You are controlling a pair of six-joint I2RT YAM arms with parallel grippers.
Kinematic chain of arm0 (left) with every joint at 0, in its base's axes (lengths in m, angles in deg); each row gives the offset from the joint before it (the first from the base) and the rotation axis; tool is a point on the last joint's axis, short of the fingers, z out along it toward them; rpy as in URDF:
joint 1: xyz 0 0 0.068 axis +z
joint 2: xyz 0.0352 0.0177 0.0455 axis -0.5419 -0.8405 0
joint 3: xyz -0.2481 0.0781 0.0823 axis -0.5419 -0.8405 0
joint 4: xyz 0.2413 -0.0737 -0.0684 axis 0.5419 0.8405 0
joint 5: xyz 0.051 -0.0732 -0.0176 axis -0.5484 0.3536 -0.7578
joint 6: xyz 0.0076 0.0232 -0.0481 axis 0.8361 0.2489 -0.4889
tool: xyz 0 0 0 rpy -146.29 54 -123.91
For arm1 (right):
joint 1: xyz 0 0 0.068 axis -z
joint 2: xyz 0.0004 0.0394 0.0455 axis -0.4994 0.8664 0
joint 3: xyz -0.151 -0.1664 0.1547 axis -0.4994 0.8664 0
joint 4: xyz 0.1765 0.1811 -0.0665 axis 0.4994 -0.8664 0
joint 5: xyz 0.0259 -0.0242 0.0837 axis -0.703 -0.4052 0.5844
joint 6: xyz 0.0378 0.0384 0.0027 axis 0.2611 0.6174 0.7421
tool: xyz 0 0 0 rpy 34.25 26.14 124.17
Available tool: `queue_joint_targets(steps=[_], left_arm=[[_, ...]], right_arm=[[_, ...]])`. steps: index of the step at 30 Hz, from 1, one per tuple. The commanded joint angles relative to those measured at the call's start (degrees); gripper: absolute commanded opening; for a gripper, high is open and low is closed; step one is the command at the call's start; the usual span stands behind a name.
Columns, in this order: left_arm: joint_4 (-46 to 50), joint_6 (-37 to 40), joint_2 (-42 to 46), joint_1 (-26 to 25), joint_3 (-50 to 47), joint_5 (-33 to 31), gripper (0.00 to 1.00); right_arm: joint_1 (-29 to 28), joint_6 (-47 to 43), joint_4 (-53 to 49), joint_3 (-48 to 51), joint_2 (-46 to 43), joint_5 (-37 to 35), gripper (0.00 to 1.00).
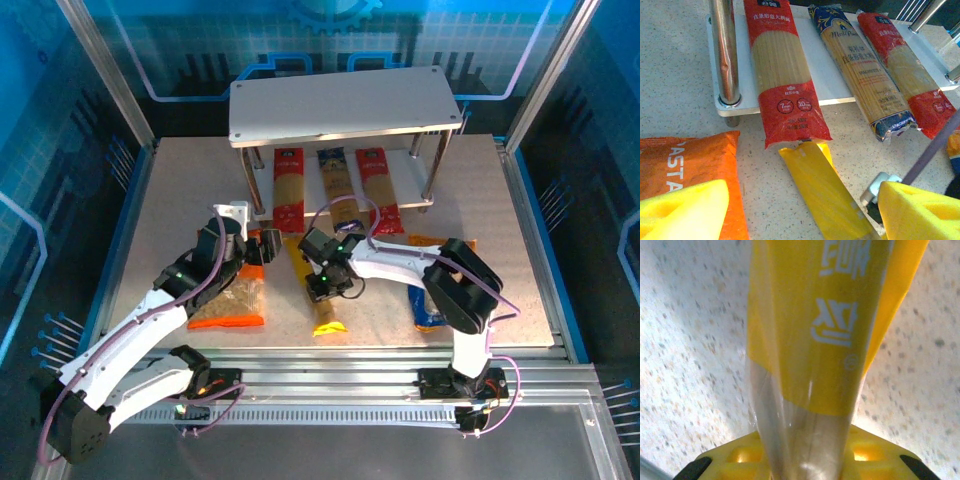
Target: Place and organize the pasta boxes and bags onto the shelf
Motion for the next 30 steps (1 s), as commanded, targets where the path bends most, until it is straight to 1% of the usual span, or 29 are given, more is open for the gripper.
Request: queue_joint_targets(steps=[1, 10, 15, 19, 22, 24, 28, 30], left_arm=[[-0.64, -1.11, 0.24, 0.61, -0.16, 0.21, 0.79], [-1.00, -0.79, -1.86, 0.87, 1.31, 0.30, 0.79], [-1.96, -1.20, -3.39, 0.96, 1.78, 1.34, 0.79], [-2.14, -1.04, -4.57, 1.02, 2.31, 1.87, 0.78], [-2.01, -0.88, -5.23, 0.95, 2.68, 1.97, 0.78], [-2.01, -0.82, -5.44, 0.96, 2.78, 1.89, 0.78], [-1.76, -0.59, -5.63, 0.96, 3.23, 2.08, 0.78], [-1.58, -0.48, -5.49, 0.96, 3.40, 1.92, 0.78]], right_arm=[[-0.99, -1.19, -7.05, 0.68, -4.48, 3.21, 0.00], [-0.72, -3.07, -13.81, 0.45, -17.40, 5.30, 0.00], [1.02, -2.33, -13.84, 0.19, -23.82, 7.53, 0.00], [3.11, -1.71, -12.27, -0.71, -26.81, 8.72, 0.00], [6.13, -1.14, -8.85, -1.83, -27.21, 8.62, 0.00], [8.57, -1.09, -6.14, -3.29, -25.88, 8.19, 0.00], [12.40, -2.43, -0.88, -8.48, -19.42, 4.77, 0.00], [13.97, -2.72, 2.12, -11.42, -15.48, 4.98, 0.00]])
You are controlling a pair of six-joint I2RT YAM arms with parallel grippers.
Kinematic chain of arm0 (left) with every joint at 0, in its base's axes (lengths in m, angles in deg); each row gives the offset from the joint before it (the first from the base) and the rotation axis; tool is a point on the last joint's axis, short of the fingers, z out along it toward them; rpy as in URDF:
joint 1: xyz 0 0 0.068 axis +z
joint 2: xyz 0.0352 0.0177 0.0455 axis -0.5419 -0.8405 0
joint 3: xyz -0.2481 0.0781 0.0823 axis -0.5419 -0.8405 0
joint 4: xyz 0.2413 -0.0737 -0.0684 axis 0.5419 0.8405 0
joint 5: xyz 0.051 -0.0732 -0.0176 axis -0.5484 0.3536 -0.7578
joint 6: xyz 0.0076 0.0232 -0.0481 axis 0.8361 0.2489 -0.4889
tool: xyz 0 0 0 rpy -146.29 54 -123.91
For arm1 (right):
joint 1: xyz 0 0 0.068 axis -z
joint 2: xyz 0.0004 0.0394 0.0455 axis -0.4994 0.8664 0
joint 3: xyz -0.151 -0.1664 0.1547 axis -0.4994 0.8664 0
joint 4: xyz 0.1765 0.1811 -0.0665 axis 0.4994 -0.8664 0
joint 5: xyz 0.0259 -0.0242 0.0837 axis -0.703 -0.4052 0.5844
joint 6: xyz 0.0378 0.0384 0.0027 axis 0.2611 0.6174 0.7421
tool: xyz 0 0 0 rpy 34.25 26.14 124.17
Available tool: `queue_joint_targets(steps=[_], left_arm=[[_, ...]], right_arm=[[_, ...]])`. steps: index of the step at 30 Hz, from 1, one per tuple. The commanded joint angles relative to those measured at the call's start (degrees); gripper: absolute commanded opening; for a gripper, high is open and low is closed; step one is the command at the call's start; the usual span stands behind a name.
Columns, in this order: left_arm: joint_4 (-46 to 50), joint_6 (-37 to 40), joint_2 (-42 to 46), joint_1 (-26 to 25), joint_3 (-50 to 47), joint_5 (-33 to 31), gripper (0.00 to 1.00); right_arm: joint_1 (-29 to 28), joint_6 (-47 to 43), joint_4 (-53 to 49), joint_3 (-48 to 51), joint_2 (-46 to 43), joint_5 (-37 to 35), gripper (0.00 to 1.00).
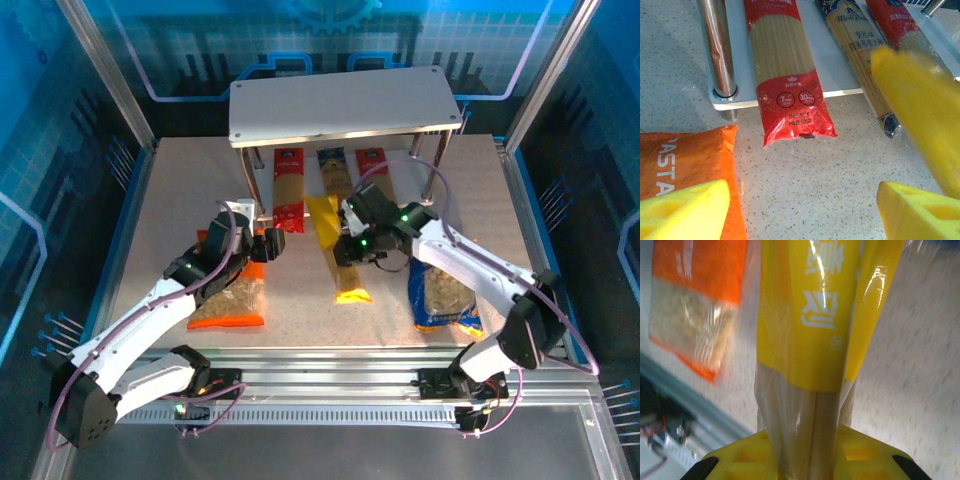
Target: Place and organize the pasta boxes and bags onto the shelf
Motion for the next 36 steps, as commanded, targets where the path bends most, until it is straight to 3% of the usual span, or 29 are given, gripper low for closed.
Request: queue_joint_targets(steps=[1, 10, 22, 31, 36], left_arm=[[-0.58, -0.35, -0.10, 0.38, 2.24, 0.77, 0.78], [-0.28, -0.26, 0.02, 0.70, 2.10, 1.08, 0.78], [0.45, 0.04, 0.38, 0.90, 2.18, 0.75, 0.78], [0.52, 0.41, 0.63, 1.20, 1.75, -0.07, 0.78], [-3.33, -2.01, 0.43, 1.55, -1.30, -3.99, 0.78]], right_arm=[[2.40, -1.58, 12.47, -7.97, 5.80, -0.17, 0.00], [6.48, -3.02, 13.83, -26.64, 25.35, -2.48, 0.00], [8.54, -4.43, 11.34, -40.81, 38.82, -5.91, 0.00], [9.51, -3.91, 10.54, -40.78, 41.64, -5.57, 0.00], [9.39, -3.37, 13.28, -36.48, 39.77, -6.66, 0.00]])
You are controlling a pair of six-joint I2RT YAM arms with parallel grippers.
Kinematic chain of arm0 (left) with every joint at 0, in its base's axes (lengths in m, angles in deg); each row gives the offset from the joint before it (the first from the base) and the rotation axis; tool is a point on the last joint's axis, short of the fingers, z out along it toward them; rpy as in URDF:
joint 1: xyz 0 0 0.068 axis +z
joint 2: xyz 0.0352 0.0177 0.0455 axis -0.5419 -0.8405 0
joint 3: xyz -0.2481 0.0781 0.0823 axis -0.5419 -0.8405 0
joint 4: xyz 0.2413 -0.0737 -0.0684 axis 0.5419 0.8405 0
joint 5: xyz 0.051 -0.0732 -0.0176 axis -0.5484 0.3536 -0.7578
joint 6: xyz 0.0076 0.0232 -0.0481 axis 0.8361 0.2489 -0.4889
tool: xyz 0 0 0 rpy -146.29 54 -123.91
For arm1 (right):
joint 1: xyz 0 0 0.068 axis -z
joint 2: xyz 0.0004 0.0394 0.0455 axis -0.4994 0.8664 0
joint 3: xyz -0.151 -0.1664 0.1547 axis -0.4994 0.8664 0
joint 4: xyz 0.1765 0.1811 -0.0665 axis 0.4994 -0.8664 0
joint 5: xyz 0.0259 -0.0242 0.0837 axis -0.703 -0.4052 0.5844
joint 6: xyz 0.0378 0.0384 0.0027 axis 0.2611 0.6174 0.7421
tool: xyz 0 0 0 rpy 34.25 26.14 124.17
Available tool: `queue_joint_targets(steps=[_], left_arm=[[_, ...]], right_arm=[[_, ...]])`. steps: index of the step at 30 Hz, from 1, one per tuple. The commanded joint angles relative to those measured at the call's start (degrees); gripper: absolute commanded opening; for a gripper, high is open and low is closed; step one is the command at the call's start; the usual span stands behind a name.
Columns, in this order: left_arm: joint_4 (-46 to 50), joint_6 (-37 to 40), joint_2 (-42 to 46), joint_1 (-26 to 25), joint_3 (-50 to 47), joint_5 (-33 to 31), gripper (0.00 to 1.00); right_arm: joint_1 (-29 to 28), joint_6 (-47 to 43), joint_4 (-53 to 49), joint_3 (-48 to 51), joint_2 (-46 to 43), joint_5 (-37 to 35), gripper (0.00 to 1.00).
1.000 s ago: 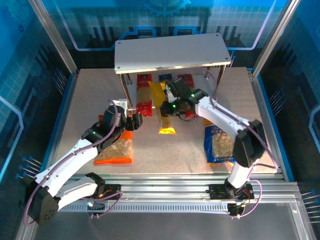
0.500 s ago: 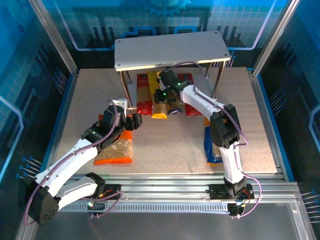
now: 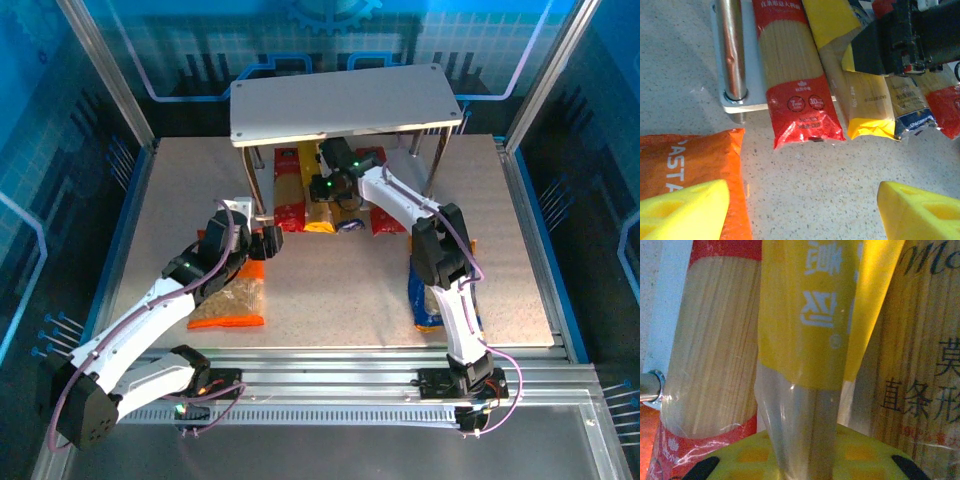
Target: Place and organize the pasta boxes and bags onto the shelf
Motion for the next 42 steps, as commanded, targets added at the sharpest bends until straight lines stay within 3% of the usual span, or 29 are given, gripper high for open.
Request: queue_joint_targets(steps=[1, 9, 16, 20, 31, 32, 36, 42], left_arm=[[-4.52, -2.46, 0.36, 0.59, -2.47, -4.26, 0.78], [-14.48, -5.83, -3.58, 2.86, -6.52, -19.83, 0.81], [-22.90, -3.18, -11.60, 5.78, -3.10, -18.11, 0.85], [-26.32, -3.46, -16.29, 8.77, -0.82, -12.90, 0.86], [-32.11, -2.14, -24.87, 12.01, 4.99, -6.04, 0.85], [-32.25, -2.12, -25.83, 12.17, 5.75, -5.37, 0.82], [-31.33, -1.86, -28.94, 12.63, 8.42, -3.64, 0.58], [-32.12, -1.42, -30.68, 13.03, 8.73, -2.32, 0.46]], right_arm=[[0.98, -0.46, 4.61, 1.80, -1.52, -2.06, 0.00], [0.72, -1.46, 4.55, 2.33, -0.94, -6.68, 0.00], [0.72, -1.38, 5.08, 2.70, -0.81, -5.04, 0.00], [0.56, -1.20, 5.46, 2.95, -0.86, -4.34, 0.00], [0.71, -1.82, 4.88, 2.61, -0.78, -4.14, 0.00], [0.69, -1.73, 4.88, 2.62, -0.68, -4.08, 0.00], [1.18, -1.08, 4.33, 2.15, -0.35, -3.22, 0.00], [2.39, -0.88, 2.85, 1.02, 0.14, -4.53, 0.00]])
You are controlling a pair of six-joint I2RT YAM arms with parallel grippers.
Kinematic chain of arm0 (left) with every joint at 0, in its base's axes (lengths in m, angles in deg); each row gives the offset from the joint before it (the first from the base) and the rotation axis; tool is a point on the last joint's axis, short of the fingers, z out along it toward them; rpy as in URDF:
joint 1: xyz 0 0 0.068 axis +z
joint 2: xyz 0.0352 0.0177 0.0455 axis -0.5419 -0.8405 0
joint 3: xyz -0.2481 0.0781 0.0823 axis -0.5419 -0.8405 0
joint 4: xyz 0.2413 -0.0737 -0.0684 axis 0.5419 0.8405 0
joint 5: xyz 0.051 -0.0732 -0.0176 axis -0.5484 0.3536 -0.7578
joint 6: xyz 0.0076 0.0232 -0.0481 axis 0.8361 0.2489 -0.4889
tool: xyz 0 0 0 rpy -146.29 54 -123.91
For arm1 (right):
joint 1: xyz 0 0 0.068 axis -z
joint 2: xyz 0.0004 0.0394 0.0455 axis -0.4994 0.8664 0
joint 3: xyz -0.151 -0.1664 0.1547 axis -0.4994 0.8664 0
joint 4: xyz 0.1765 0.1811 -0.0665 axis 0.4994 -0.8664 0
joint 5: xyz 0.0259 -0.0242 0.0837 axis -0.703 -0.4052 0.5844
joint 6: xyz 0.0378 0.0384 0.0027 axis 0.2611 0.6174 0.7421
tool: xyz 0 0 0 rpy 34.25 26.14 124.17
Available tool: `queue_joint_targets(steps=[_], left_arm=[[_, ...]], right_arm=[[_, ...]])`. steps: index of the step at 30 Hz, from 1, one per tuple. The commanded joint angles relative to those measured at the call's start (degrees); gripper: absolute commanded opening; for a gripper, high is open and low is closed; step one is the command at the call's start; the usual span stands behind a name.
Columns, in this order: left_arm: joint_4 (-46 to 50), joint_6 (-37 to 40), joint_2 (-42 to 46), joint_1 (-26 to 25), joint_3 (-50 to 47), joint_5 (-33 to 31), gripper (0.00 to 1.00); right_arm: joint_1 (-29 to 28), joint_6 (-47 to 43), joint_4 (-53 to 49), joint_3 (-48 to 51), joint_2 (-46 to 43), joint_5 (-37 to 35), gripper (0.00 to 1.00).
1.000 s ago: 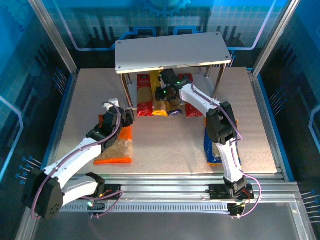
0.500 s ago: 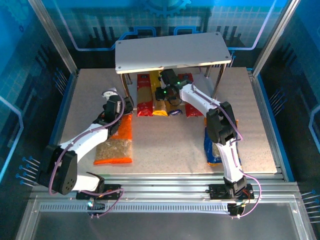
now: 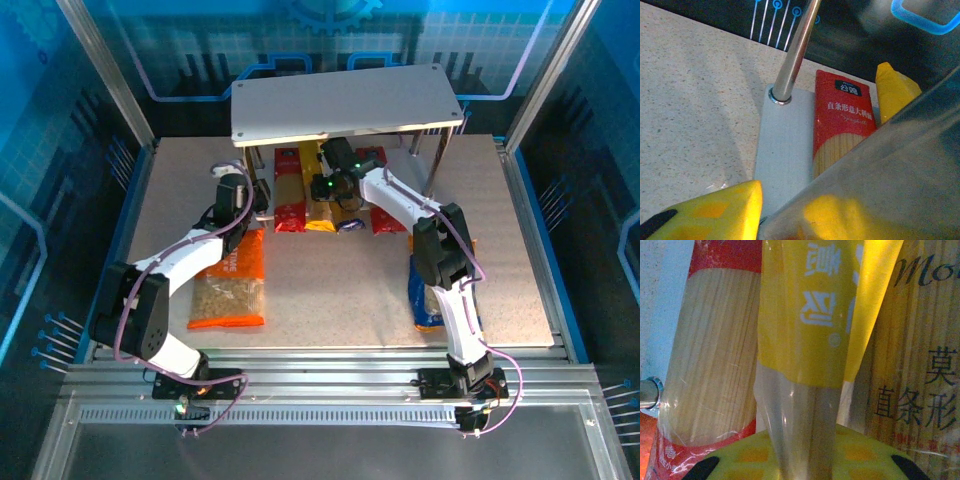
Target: Place and organize the pasta boxes and bags onto the shelf
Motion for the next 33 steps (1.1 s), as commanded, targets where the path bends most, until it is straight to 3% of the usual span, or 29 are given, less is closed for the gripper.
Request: queue_joint_targets(steps=[1, 9, 20, 24, 33], left_arm=[[-1.34, 2.85, -1.90, 0.66, 1.68, 0.90, 0.44], [-1.92, 2.95, -1.13, 1.19, -0.16, 0.56, 0.44], [-1.61, 2.94, 0.12, 1.54, -0.90, 0.48, 0.46], [-1.35, 2.74, -0.06, 1.62, -0.86, 0.40, 0.46], [-1.04, 2.62, 0.77, 1.70, -0.99, 0.73, 0.47]], right_arm=[[2.29, -0.77, 0.33, -0.75, 0.73, -4.11, 0.00], [4.66, 0.90, -0.75, -1.19, 0.66, -8.12, 0.00], [6.51, -1.15, -1.73, -0.33, 0.38, -8.11, 0.00], [5.34, -2.27, -1.77, -0.84, 0.64, -4.34, 0.00], [2.09, -3.64, -5.94, -1.68, 1.28, -3.96, 0.00]])
